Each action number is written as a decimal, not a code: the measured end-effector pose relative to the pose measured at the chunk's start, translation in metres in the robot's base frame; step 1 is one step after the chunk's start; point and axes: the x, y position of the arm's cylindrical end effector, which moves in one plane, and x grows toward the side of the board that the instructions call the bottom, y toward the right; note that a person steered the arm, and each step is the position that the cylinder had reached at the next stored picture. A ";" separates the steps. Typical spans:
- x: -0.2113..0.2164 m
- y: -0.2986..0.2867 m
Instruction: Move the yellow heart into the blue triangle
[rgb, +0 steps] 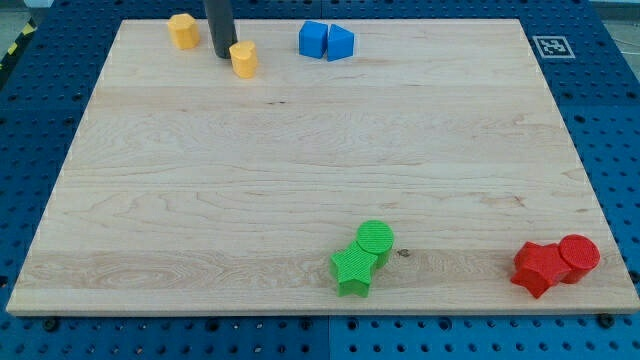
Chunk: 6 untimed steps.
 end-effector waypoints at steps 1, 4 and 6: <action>0.001 0.012; -0.004 0.026; -0.003 0.040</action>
